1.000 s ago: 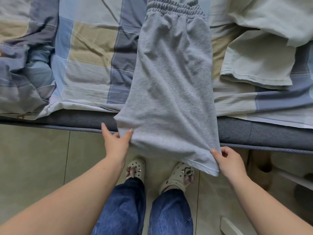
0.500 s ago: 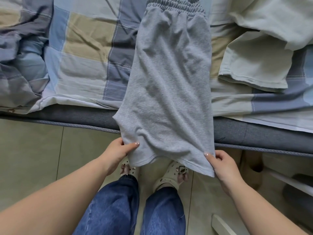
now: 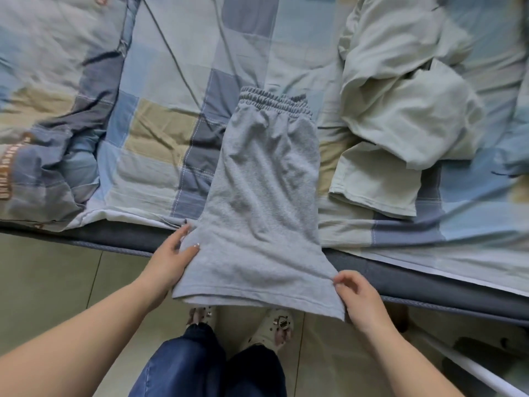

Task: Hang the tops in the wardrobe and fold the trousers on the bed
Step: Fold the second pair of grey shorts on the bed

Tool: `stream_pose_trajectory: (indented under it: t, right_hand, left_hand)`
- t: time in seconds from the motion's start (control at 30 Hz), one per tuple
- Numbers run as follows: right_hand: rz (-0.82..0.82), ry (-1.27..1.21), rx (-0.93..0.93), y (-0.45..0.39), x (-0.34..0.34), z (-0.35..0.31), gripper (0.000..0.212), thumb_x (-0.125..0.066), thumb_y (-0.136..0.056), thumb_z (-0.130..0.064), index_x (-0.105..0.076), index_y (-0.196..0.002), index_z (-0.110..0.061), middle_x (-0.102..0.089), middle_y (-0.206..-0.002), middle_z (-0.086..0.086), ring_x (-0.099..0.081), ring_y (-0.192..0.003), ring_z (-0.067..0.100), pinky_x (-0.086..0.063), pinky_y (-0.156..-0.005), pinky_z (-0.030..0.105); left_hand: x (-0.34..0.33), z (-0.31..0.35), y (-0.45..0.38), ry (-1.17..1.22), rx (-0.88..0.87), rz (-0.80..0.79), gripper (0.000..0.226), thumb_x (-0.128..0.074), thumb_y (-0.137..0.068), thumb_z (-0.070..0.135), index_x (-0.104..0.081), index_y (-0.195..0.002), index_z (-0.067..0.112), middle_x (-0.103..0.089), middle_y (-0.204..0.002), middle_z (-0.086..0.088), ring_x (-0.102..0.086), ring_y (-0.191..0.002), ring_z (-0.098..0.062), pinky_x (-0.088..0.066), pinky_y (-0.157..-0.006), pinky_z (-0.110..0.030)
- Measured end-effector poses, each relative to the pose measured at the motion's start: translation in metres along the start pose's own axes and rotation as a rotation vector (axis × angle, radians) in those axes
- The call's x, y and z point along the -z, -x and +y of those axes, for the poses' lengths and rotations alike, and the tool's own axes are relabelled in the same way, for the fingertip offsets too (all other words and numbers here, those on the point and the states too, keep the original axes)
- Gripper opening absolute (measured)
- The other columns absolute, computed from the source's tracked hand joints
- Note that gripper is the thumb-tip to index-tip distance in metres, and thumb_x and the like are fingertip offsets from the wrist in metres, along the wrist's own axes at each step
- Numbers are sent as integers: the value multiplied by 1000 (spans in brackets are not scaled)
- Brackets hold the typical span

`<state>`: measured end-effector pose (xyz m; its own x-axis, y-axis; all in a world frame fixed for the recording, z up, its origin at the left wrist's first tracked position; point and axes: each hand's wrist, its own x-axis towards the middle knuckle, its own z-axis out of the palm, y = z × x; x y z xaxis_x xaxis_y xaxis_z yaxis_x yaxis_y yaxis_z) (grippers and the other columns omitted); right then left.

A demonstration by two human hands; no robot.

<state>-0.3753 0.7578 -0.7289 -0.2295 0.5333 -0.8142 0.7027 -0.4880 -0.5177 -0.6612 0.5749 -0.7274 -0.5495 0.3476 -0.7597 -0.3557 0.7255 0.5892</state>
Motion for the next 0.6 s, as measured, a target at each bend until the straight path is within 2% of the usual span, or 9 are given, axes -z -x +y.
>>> stream_pose_trajectory:
  t: [0.07, 0.13, 0.23, 0.3, 0.33, 0.4, 0.5, 0.53, 0.6]
  right_hand:
    - [-32, -137, -72, -2, 9, -22, 31, -47, -94, -7, -70, -77, -18, -69, -86, 7, -60, -76, 22, -44, -69, 32]
    - [-62, -314, -109, -11, 18, -47, 38, -39, -94, -5, -73, -81, -16, -73, -87, 8, -66, -78, 23, -49, -69, 35]
    - [-108, -399, -10, -38, 26, -91, 34, -38, -94, 1, -68, -96, -12, -75, -86, 5, -70, -74, 12, -53, -59, 20]
    - [-107, -397, 93, -60, 24, -123, 26, -45, -94, 3, -66, -95, -14, -74, -82, 1, -69, -72, 6, -55, -62, 16]
    - [-90, -399, 150, -77, 21, -139, 24, -49, -93, 3, -65, -93, -15, -74, -79, -2, -69, -71, 4, -55, -64, 15]
    - [-41, -404, 237, -101, 17, -171, 18, -55, -91, -1, -65, -90, -15, -73, -74, -4, -68, -70, 5, -55, -64, 16]
    - [91, -395, 297, -148, 11, -218, 10, -58, -93, -14, -65, -86, -17, -72, -73, -1, -69, -69, 9, -52, -56, 17]
    - [127, -389, 319, -163, 10, -230, 11, -58, -93, -17, -65, -84, -18, -72, -72, -3, -68, -67, 8, -48, -51, 15]
    - [180, -384, 351, -192, 6, -250, 13, -57, -94, -22, -63, -83, -18, -71, -70, -5, -66, -61, 5, -43, -45, 14]
  left_hand:
    - [1, 31, -3, 241, 130, -89, 19, -55, -96, 22, -73, -102, 18, -72, -103, -1, -70, -86, -12, -53, -68, -25]
    - [2, 59, -12, 476, 205, -178, 30, -51, -95, 21, -76, -82, 14, -73, -88, -4, -71, -74, -13, -55, -59, -24]
    - [6, 92, -44, 691, 189, -208, 34, -39, -92, 11, -71, -80, 13, -72, -81, -2, -69, -72, -15, -50, -76, -34]
    - [3, 114, -67, 682, 145, -251, 38, -34, -87, 1, -69, -84, 16, -72, -81, 1, -69, -74, -12, -50, -81, -34]
    - [0, 125, -83, 632, 107, -263, 39, -33, -87, -4, -67, -88, 16, -71, -80, 1, -67, -72, -11, -54, -78, -31]
    - [-8, 145, -105, 503, 17, -209, 35, -36, -92, -8, -62, -85, 15, -63, -66, 0, -58, -58, -8, -56, -63, -22]
    - [-17, 178, -151, 387, -29, -27, 30, -45, -96, 2, -51, -71, 17, -40, -41, 6, -34, -35, -4, -46, -44, -15]
    - [-19, 188, -166, 385, -35, 5, 30, -49, -96, 8, -49, -68, 19, -38, -38, 8, -34, -33, -4, -45, -42, -14]
    - [-23, 207, -192, 383, -6, 9, 27, -52, -96, 25, -47, -69, 23, -46, -38, 11, -50, -39, -2, -47, -44, -14]
